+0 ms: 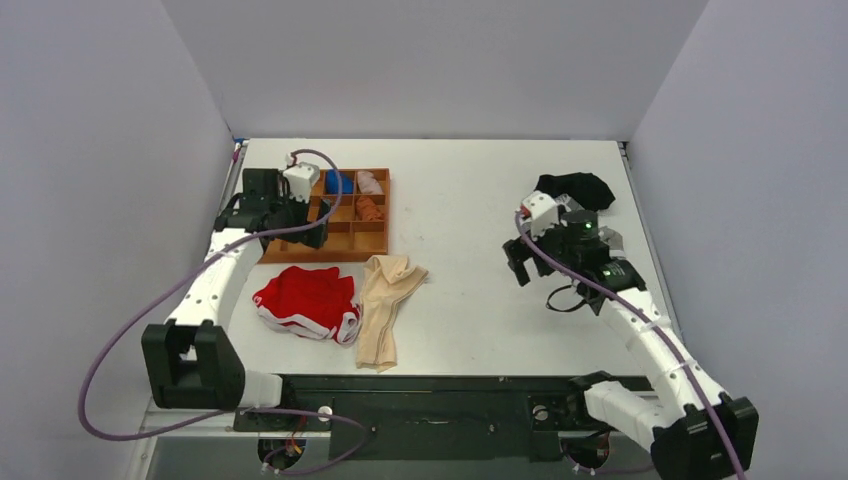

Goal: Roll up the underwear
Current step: Move the storage box to the center of the board, then move the underwear to the center of the board.

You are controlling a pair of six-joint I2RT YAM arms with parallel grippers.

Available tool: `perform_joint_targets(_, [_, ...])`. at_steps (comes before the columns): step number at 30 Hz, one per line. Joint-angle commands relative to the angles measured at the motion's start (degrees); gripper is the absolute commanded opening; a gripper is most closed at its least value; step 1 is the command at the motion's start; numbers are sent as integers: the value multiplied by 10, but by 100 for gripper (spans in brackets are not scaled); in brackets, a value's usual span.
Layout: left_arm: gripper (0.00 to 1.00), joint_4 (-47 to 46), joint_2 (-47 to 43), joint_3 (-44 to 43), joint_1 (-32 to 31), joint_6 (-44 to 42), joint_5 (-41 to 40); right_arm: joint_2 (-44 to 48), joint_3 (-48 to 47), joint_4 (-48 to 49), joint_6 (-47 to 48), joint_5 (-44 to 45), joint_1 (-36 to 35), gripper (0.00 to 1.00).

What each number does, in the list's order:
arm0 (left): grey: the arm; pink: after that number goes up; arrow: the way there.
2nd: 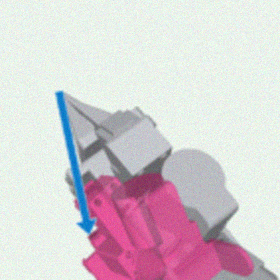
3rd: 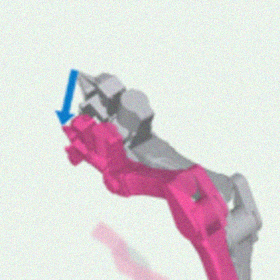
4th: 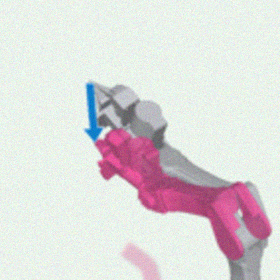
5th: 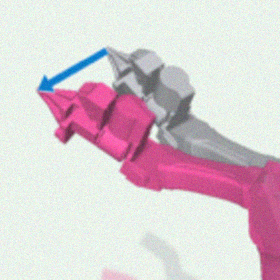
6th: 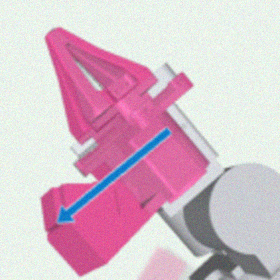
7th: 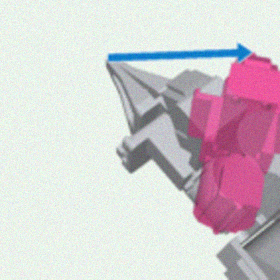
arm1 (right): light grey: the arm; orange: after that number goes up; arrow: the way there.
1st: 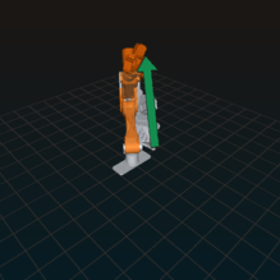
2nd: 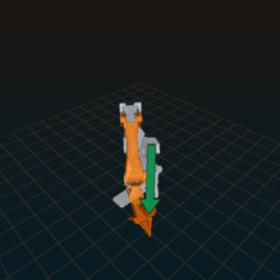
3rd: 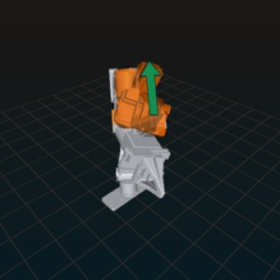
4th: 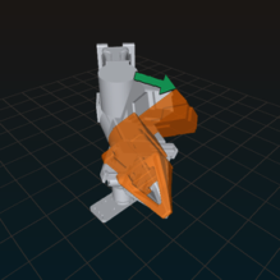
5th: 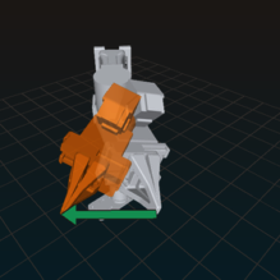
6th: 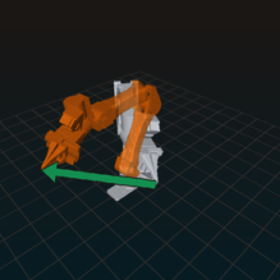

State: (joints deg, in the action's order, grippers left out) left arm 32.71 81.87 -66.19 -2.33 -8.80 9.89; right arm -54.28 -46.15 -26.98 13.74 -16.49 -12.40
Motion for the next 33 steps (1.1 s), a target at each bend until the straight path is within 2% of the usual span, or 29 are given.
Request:
perform_joint_targets(1, [97,100,-64,42,-15,-119,20,-84,-50,1,47,24,-105,99])
perform_joint_targets(5, [97,135,-127,108,-25,-161,-1,-174,-77,46,56,28,-187,98])
perform_joint_targets(11, [97,146,-176,165,-38,-183,-4,-326,-143,108,43,9,-263,96])
perform_joint_targets(16, [97,135,-184,204,-42,-194,-6,-436,-199,137,4,-22,-287,93])
perform_joint_targets(22, [98,108,-160,236,-55,-218,-42,-507,-251,136,1,-55,-300,91])
perform_joint_targets(24, [98,104,-150,237,-59,-220,-43,-526,-266,133,-1,-63,-303,87])
perform_joint_targets(26, [98,98,-144,238,-68,-215,-44,-547,-285,120,-2,-74,-307,79])
perform_joint_targets(28, [99,93,-144,238,-78,-212,-45,-571,-314,97,-4,-86,-308,65])
perform_joint_targets(29, [99,93,-145,238,-82,-208,-46,-584,-331,76,-5,-90,-308,52])
perform_joint_targets(30, [99,92,-146,237,-91,-205,-47,-588,-346,67,-4,-93,-307,46])
perform_joint_targets(31, [99,91,-147,237,-97,-203,-48,-588,-351,47,-1,-93,-305,34])
perform_joint_targets(32, [98,89,-148,237,-109,-198,-50,-584,-353,39,1,-88,-302,28])
perform_joint_targets(33, [98,87,-149,237,-116,-196,-49,-570,-350,31,6,-85,-299,16])
